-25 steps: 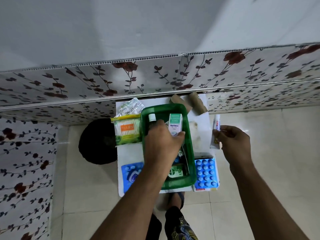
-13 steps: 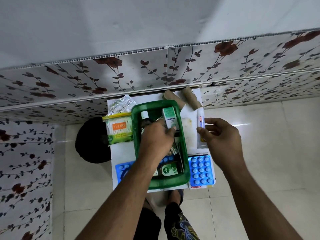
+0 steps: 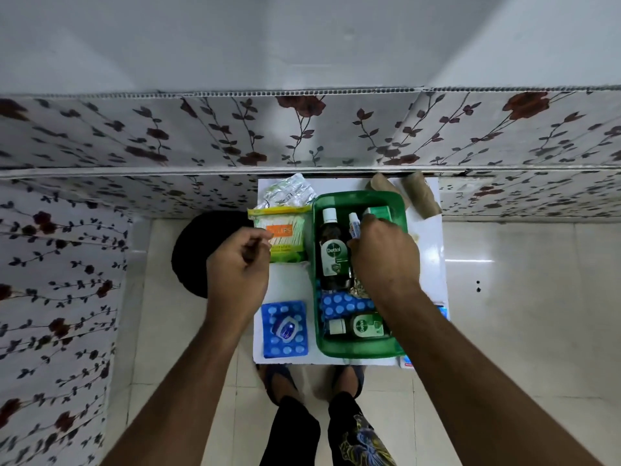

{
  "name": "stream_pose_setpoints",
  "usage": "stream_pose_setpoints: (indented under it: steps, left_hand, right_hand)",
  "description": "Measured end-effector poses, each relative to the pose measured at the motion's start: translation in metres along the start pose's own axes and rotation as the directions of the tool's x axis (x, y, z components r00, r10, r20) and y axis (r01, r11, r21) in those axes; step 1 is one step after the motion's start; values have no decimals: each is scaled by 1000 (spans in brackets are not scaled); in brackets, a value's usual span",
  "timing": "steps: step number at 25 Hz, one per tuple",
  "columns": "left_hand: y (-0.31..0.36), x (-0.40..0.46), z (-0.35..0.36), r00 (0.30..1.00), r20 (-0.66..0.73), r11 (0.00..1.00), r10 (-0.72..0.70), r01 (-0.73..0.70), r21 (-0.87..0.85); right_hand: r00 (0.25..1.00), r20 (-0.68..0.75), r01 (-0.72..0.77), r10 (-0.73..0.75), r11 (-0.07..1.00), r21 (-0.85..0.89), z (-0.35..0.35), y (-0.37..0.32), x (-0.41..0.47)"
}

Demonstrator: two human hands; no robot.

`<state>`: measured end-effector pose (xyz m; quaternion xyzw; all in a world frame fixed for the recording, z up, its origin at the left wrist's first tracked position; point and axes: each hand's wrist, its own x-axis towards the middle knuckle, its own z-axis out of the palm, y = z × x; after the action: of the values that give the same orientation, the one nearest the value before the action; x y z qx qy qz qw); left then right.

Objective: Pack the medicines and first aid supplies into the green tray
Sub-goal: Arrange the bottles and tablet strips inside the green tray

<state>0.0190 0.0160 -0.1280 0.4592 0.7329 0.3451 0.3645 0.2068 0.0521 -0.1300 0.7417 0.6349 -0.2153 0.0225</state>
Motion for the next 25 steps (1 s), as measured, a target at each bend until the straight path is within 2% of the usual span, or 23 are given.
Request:
stream_pose_setpoints:
  steps: [5, 7, 9, 11, 13, 15, 17, 21, 25]
  left_hand:
    - [-26, -7, -10, 1000, 17, 1000, -16, 16, 1]
    - [-31, -13, -13, 999, 35, 999, -38, 39, -25]
    - [-33, -21, -16, 997, 74, 999, -39, 37, 20]
    - [-36, -30, -18, 985, 168, 992, -39, 18, 122]
    - [-46, -41, -19, 952, 299, 957, -69, -21, 288]
    - [-57, -55, -16, 908, 402, 894, -120, -77, 441]
    - [-64, -66, -9, 869, 475, 846, -140, -144, 513]
    - [-73, -70, 2, 862, 487, 787, -138, -203, 583]
    - [-72, -70, 6, 866, 490, 780, -103, -235, 579]
  right_hand:
    - [998, -13, 68, -69, 995, -76, 1, -7, -7]
    - [996, -62, 67, -69, 997, -38, -12, -4, -18]
    - [978, -208, 14, 9, 994, 106, -32, 12, -31]
    - [925, -311, -96, 217, 927, 363, -47, 42, -40]
    - [897, -195, -238, 398, 804, 545, -39, 78, -38]
    - [894, 7, -391, 447, 774, 498, -17, 101, -26]
    - [886, 129, -453, 444, 775, 442, 5, 109, -15]
    - [886, 130, -450, 445, 756, 475, 30, 109, -4]
    - [906, 115, -410, 406, 784, 465, 36, 109, -1]
